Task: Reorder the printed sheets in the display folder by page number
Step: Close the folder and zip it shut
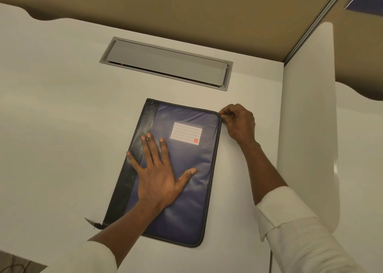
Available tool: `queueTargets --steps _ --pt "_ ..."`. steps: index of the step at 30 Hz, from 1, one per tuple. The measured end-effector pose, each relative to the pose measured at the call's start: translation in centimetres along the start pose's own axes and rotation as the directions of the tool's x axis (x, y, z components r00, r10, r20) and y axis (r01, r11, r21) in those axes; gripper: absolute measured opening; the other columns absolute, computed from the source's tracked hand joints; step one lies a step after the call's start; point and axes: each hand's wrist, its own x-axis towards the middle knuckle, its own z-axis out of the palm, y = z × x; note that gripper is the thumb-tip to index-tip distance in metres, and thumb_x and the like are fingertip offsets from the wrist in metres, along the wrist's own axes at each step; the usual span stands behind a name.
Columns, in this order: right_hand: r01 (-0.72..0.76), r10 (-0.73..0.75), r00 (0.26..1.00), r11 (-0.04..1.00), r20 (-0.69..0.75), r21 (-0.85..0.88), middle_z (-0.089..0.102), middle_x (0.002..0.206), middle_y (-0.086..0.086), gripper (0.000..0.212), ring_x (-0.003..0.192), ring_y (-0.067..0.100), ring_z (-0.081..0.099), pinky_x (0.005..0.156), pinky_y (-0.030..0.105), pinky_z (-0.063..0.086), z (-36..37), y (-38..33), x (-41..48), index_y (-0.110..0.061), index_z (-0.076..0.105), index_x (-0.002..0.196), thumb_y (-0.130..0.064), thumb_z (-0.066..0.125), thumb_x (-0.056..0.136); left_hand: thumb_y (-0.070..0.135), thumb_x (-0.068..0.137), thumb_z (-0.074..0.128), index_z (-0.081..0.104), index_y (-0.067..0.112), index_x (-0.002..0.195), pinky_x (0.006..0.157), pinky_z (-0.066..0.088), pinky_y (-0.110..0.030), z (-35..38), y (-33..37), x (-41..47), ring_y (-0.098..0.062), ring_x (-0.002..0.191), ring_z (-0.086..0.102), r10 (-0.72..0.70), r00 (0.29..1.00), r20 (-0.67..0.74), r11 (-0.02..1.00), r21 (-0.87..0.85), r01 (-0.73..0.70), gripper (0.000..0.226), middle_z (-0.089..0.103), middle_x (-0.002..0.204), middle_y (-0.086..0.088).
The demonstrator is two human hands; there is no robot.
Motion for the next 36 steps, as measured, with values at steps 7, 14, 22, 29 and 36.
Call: queueTargets --steps 7,14,22,29,36 --pt "0.100 -0.096 0.990 0.994 0.108 -0.037 0.071 0.090 -0.010 0.013 0.081 0.012 0.064 0.076 0.040 0.057 0.2 -0.7 3.1 -0.033 0.077 0.087 -0.020 0.078 0.087 0.103 0.079 0.009 -0.008 0.010 0.167 0.119 0.003 -0.078 -0.2 0.0 0.2 -0.042 0.160 -0.018 -0.007 0.999 0.039 1.000 0.006 0.007 0.130 -0.020 0.172 -0.024" --pt "0.180 -0.172 0.931 0.984 0.322 0.006 0.075 0.086 -0.010 0.013 0.080 0.011 0.069 0.078 0.045 0.060 -0.7 -1.1 6.0 -0.029 0.081 0.086 -0.017 0.085 0.085 0.106 0.075 0.021 0.021 0.013 0.168 0.122 0.009 -0.075 -0.3 -1.0 1.1 -0.041 0.162 0.004 -0.005 1.000 0.016 0.995 -0.095 0.007 0.131 0.006 0.175 -0.022" --pt "0.380 -0.359 0.817 0.924 0.452 0.048 0.072 0.089 -0.012 0.009 0.084 0.014 0.067 0.077 0.049 0.058 2.7 -4.6 8.4 -0.027 0.081 0.092 -0.020 0.084 0.087 0.118 0.045 0.032 0.003 0.013 0.168 0.131 0.009 -0.054 -1.6 -2.8 4.2 -0.034 0.163 -0.004 -0.133 0.991 0.029 0.950 -0.281 0.136 0.164 -0.010 0.175 -0.015" --pt "0.422 -0.384 0.772 0.906 0.507 0.044 0.072 0.089 -0.012 0.014 0.082 0.011 0.064 0.074 0.043 0.057 4.7 -6.7 9.7 -0.031 0.081 0.093 -0.019 0.085 0.086 0.119 0.044 0.020 -0.006 0.014 0.168 0.130 0.009 -0.061 -1.9 -3.0 4.5 -0.036 0.163 -0.006 -0.130 0.989 0.075 0.964 -0.222 0.144 0.165 -0.015 0.175 -0.017" --pt "0.477 -0.419 0.738 0.878 0.529 0.030 0.071 0.090 -0.011 0.014 0.082 0.010 0.064 0.075 0.041 0.058 6.0 -8.2 10.0 -0.029 0.080 0.095 -0.018 0.084 0.088 0.118 0.047 0.026 -0.006 0.015 0.169 0.130 0.011 -0.060 -1.7 -3.0 4.3 -0.037 0.162 -0.004 -0.111 0.993 0.048 0.959 -0.258 0.119 0.162 -0.012 0.175 -0.018"
